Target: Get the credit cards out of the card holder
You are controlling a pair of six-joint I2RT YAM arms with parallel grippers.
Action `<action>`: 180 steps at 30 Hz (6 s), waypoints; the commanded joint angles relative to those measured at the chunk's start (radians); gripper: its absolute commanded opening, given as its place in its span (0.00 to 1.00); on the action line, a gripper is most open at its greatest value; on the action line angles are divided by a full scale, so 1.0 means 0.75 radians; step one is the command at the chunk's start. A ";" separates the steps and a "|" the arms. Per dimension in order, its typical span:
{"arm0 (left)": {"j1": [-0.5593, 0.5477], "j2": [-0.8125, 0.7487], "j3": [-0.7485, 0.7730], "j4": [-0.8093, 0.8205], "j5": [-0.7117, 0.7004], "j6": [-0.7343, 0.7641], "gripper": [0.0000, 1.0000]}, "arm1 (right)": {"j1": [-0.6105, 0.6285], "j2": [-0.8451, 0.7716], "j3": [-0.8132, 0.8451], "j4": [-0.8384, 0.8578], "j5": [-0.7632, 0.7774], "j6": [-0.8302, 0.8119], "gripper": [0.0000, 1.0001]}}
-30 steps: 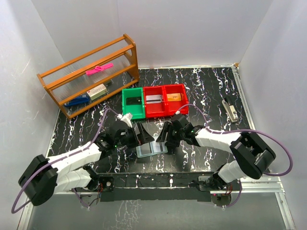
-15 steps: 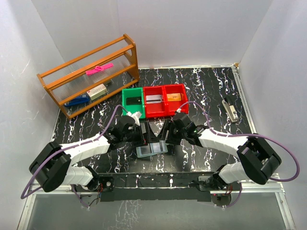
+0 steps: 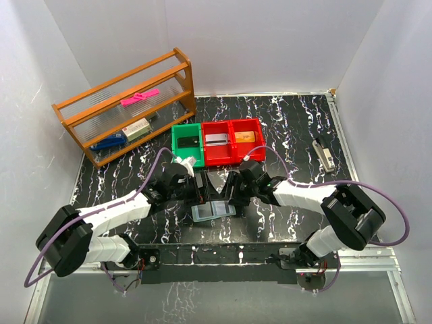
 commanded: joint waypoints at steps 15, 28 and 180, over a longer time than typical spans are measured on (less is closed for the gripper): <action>0.004 0.253 0.080 0.036 0.141 -0.033 0.64 | 0.003 -0.032 -0.031 -0.110 0.201 0.062 0.45; 0.004 0.408 0.043 0.139 0.150 -0.103 0.38 | 0.002 -0.017 -0.046 -0.086 0.174 0.077 0.45; 0.005 0.316 -0.038 0.204 0.070 -0.159 0.00 | 0.001 0.073 -0.019 -0.035 0.055 0.049 0.48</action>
